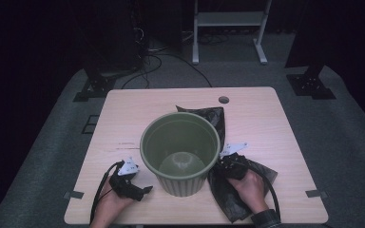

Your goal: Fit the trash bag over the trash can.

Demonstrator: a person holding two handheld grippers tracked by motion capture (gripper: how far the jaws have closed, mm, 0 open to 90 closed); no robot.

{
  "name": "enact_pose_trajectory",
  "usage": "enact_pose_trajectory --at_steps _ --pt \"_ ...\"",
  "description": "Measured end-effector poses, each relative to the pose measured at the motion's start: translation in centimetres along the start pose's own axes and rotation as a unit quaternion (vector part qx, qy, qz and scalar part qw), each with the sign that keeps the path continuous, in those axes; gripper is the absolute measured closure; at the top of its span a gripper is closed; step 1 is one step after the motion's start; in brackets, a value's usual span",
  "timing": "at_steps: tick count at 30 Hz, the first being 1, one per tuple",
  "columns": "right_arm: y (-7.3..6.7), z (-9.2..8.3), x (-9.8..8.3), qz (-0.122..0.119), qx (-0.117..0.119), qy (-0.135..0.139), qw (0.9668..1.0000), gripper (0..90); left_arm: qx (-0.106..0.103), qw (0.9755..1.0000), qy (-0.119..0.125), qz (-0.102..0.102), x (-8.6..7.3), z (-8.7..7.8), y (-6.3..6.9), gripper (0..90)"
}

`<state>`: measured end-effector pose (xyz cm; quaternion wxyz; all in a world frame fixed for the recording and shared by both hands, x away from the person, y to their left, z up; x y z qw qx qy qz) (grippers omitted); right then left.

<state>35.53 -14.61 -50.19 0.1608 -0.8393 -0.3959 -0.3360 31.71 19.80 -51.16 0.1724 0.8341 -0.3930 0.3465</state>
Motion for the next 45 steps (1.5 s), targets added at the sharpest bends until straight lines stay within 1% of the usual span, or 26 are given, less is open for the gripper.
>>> enact_pose_trajectory --at_steps 3,6,11,15,17,23,29,30,32,33,35,37,39,41,44,45 --pt "-0.1 0.0 -0.1 -0.003 0.013 0.001 0.9999 83.5 0.000 1.0000 0.000 0.000 0.0 0.0 0.0 0.0" --pt "-0.3 0.0 -0.1 -0.005 0.024 0.001 0.9997 87.5 0.000 1.0000 0.000 0.000 0.0 0.0 0.0 0.0" --pt "-0.4 -0.1 -0.1 -0.011 0.031 0.001 0.9994 89.0 0.000 1.0000 0.000 0.000 0.0 0.0 0.0 0.0" --pt "-0.4 -0.4 -0.1 -0.009 0.042 0.005 0.9991 89.2 0.000 1.0000 0.000 0.000 0.0 0.0 0.0 0.0" --pt "-0.4 -0.8 -0.1 -0.009 0.044 0.011 0.9989 89.4 0.000 1.0000 0.000 0.000 0.0 0.0 0.0 0.0" --pt "-0.4 -2.8 0.4 -0.007 0.071 0.040 0.9967 89.4 0.000 1.0000 0.000 0.000 0.0 0.0 0.0 0.0" --pt "-0.5 -4.8 0.8 -0.012 0.106 0.070 0.9919 89.4 0.000 1.0000 0.000 0.000 0.0 0.0 0.0 0.0" --pt "-0.5 -5.1 1.0 -0.017 0.110 0.073 0.9911 89.3 0.000 1.0000 0.000 0.000 0.0 0.0 0.0 0.0" --pt "-0.6 -5.8 1.3 -0.024 0.110 0.077 0.9907 89.3 0.000 1.0000 0.000 0.000 0.0 0.0 0.0 0.0" --pt "-0.6 -6.2 1.5 -0.027 0.113 0.082 0.9898 89.4 0.000 1.0000 0.000 0.000 0.0 0.0 0.0 0.0" --pt "-0.6 -7.1 1.9 -0.026 0.124 0.093 0.9877 89.3 0.000 1.0000 0.000 0.000 0.0 0.0 0.0 0.0" --pt "-0.7 -7.9 2.3 -0.030 0.134 0.102 0.9853 89.3 0.000 1.0000 0.000 0.000 0.0 0.0 0.0 0.0" --pt "-0.7 -8.8 2.8 -0.028 0.155 0.116 0.9807 89.3 0.000 1.0000 0.000 0.000 0.0 0.0 0.0 0.0" --pt "-0.8 -9.5 3.1 -0.031 0.166 0.123 0.9779 89.3 0.000 1.0000 0.000 0.000 0.0 0.0 0.0 0.0" --pt "-0.9 -10.7 3.6 -0.038 0.176 0.135 0.9743 89.3 0.000 1.0000 0.000 0.000 0.0 0.0 0.0 0.0" --pt "-1.0 -11.2 3.8 -0.043 0.177 0.137 0.9738 89.3 0.000 1.0000 0.000 0.000 0.0 0.0 0.0 0.0"
Point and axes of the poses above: each handheld gripper's, and its own axes: z roughly forward along the jaws, x roughly out of its top, y roughly to its right, the point moved 4 cm from there along z, roughly forward along the jaws, and after that the axes turned 2 degrees about -z, right-handed, at the moved point
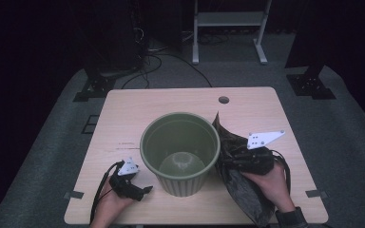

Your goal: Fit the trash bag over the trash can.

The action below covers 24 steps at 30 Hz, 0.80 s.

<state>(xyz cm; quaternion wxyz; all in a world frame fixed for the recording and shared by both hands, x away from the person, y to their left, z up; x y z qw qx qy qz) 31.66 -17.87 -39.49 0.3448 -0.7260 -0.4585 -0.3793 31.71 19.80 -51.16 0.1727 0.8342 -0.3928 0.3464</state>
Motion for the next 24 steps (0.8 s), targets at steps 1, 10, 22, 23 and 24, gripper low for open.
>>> enact_pose_trajectory --at_steps 1,10,22,23,24 --pt "-0.2 -0.3 0.3 -0.004 0.001 0.001 1.0000 89.3 0.000 1.0000 0.000 0.000 0.0 0.0 0.0 0.0" --pt "-1.6 -2.4 2.6 -0.031 0.030 0.015 0.9990 89.2 0.000 1.0000 -0.001 0.001 0.0 0.0 0.0 0.0" --pt "-2.8 -3.2 6.0 -0.063 0.048 0.024 0.9966 89.2 0.000 1.0000 -0.001 0.001 0.0 0.0 0.0 0.0" --pt "-3.0 -3.2 6.3 -0.067 0.049 0.025 0.9962 89.2 0.000 1.0000 -0.001 0.001 0.0 0.0 0.0 0.0" --pt "-3.1 -3.1 6.7 -0.070 0.052 0.026 0.9959 89.1 0.000 1.0000 -0.001 0.001 0.0 0.0 0.0 0.0"
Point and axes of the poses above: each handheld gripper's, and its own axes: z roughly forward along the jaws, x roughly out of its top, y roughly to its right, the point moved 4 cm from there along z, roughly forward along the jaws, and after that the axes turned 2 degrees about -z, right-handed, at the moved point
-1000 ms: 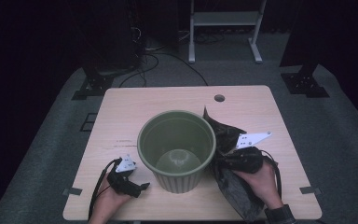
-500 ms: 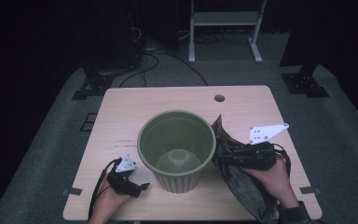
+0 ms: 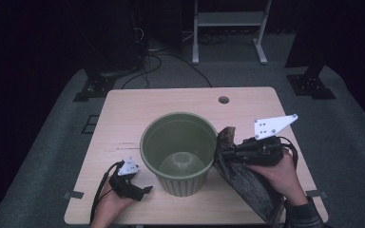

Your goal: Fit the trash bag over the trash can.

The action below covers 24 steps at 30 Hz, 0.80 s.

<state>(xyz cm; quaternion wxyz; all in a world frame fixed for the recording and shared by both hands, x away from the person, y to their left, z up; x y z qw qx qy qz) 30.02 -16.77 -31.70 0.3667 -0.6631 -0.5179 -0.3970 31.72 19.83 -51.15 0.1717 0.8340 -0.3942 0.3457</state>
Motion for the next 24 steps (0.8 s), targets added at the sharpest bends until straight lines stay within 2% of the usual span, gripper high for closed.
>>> enact_pose_trajectory --at_steps 7,10,11,19,24 --pt "-0.5 1.1 3.5 -0.017 0.041 0.007 0.9990 89.0 0.000 1.0000 0.001 0.000 0.0 0.0 0.0 0.0" --pt "-0.5 1.6 4.2 -0.020 0.045 0.005 0.9988 88.9 0.000 1.0000 0.001 0.000 0.0 0.0 0.0 0.0" --pt "-0.6 2.2 5.2 -0.026 0.054 0.002 0.9982 88.9 0.000 1.0000 0.001 0.000 0.0 0.0 0.0 0.0" --pt "-0.4 3.7 8.4 -0.037 0.086 0.012 0.9955 89.0 0.000 1.0000 0.001 0.000 0.0 0.0 0.0 0.0" --pt "-0.2 5.3 10.2 -0.042 0.105 0.012 0.9935 89.0 0.000 1.0000 0.001 0.000 0.0 0.0 0.0 0.0"
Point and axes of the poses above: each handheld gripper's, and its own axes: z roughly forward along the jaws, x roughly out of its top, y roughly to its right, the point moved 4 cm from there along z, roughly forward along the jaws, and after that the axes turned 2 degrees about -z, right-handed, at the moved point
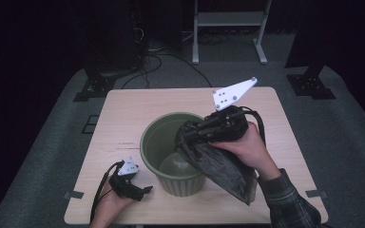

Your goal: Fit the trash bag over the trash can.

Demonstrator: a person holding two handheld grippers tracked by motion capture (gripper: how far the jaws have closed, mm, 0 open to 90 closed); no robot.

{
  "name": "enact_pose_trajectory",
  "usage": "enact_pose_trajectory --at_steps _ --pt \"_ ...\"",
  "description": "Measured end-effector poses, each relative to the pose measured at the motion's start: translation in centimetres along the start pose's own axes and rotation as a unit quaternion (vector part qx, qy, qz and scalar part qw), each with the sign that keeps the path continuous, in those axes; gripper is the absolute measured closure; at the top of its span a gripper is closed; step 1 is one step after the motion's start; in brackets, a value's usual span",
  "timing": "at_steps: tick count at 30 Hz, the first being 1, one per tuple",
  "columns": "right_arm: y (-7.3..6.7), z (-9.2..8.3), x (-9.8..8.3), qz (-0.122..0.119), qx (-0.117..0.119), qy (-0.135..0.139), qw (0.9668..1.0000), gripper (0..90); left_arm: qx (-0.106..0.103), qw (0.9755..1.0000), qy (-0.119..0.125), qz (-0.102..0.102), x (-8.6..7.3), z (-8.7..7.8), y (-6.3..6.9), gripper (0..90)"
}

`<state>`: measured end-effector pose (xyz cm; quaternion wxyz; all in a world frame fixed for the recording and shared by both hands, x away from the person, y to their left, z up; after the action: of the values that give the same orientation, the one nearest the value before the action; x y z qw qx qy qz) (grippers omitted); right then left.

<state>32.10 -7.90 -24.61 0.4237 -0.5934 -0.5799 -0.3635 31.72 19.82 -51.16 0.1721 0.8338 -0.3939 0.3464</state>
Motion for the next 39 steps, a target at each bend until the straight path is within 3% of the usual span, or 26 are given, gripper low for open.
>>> enact_pose_trajectory --at_steps 9,19,28,33,36,39 --pt "1.4 3.6 2.4 0.002 0.045 0.011 0.9989 89.0 0.001 1.0000 0.000 0.000 0.0 0.0 0.0 0.0" --pt "2.7 7.4 4.4 -0.002 0.078 0.018 0.9968 89.0 0.001 1.0000 0.001 0.000 0.0 0.0 0.0 0.0" --pt "3.8 10.3 6.3 -0.010 0.091 0.019 0.9956 88.7 0.001 1.0000 0.000 0.001 0.0 0.0 0.0 0.0" --pt "4.1 10.6 6.8 -0.009 0.092 0.027 0.9953 88.7 0.000 1.0000 0.000 0.002 0.0 0.0 0.0 0.0" --pt "4.2 10.4 6.4 -0.007 0.089 0.024 0.9957 88.7 -0.001 1.0000 0.000 0.003 0.0 0.0 0.0 0.0" --pt "4.5 9.4 4.9 0.003 0.068 0.012 0.9976 88.7 -0.001 1.0000 -0.001 0.003 0.0 0.0 0.0 0.0"
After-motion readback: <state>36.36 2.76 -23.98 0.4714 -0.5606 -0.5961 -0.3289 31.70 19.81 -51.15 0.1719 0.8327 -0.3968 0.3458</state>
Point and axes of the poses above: each handheld gripper's, and its own axes: z roughly forward along the jaws, x roughly out of its top, y roughly to its right, the point moved 4 cm from there along z, roughly forward along the jaws, and after that the axes turned 2 degrees about -z, right-handed, at the moved point
